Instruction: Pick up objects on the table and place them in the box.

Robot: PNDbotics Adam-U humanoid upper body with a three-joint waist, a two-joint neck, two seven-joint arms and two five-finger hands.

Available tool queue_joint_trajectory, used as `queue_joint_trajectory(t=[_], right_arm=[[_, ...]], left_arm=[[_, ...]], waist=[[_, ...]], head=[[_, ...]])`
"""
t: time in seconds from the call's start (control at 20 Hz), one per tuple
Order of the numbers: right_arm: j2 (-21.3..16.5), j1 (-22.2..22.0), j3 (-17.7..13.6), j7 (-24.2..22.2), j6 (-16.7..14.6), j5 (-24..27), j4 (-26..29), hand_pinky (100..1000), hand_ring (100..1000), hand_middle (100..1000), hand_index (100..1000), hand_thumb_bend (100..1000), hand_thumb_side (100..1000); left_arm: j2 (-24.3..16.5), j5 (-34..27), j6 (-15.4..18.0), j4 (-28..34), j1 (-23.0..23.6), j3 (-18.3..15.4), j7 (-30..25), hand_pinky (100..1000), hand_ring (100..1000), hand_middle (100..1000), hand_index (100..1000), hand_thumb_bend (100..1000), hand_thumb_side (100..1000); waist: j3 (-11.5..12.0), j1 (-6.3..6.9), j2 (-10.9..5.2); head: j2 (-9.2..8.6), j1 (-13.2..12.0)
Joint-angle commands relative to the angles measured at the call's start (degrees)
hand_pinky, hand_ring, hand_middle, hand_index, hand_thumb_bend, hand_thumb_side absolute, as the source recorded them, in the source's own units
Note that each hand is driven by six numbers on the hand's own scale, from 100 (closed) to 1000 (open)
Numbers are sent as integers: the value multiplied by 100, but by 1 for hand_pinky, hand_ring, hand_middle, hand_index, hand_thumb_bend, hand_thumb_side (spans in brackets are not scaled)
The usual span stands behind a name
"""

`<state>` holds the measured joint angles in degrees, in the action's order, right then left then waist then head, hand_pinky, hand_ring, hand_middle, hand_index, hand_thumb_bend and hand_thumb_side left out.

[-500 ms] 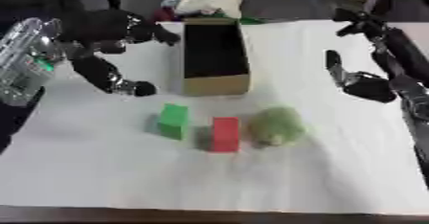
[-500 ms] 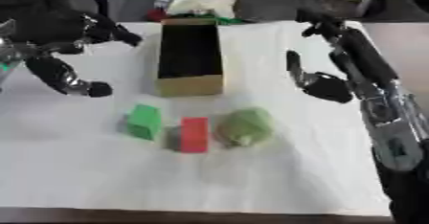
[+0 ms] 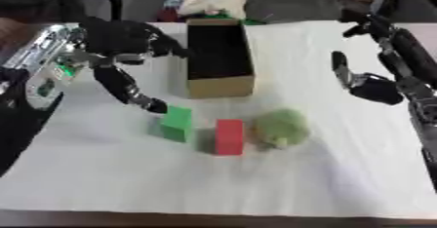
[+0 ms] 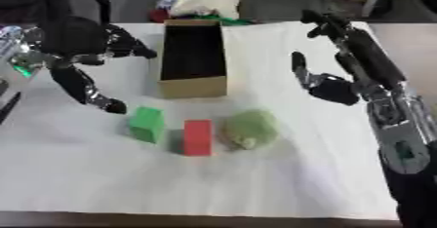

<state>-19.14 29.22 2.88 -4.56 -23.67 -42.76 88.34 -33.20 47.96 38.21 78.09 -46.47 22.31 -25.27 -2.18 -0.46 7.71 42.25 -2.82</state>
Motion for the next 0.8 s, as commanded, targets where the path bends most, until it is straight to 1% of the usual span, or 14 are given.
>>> queue_joint_trajectory(t=[0.05, 0.3, 0.5, 0.8], right_arm=[[-136, 74, -7, -24, -5, -2, 57, 766, 728, 835, 996, 100, 632], [-136, 67, -5, -25, -4, 2, 56, 765, 728, 835, 996, 100, 633], [-136, 63, -5, -26, -3, 5, 55, 765, 728, 834, 996, 100, 634], [-138, 56, -5, -26, -3, 9, 55, 765, 728, 834, 996, 100, 634]], left_arm=[[-4, 286, 1376, -67, -144, 82, -1235, 835, 795, 800, 1000, 611, 1000], [73, 720, 1376, -291, -126, 247, -1065, 832, 792, 793, 990, 597, 1000], [118, 1037, 1376, -465, -113, 315, -882, 831, 790, 790, 988, 605, 1000], [185, 1342, 1376, -715, -97, 419, -696, 826, 787, 784, 984, 579, 1000]], waist=[[-13, 9, -102], [-28, 21, -100], [-35, 28, -102], [-43, 35, -103]], head=[[-19, 11], [-13, 16], [-6, 12], [2, 13]])
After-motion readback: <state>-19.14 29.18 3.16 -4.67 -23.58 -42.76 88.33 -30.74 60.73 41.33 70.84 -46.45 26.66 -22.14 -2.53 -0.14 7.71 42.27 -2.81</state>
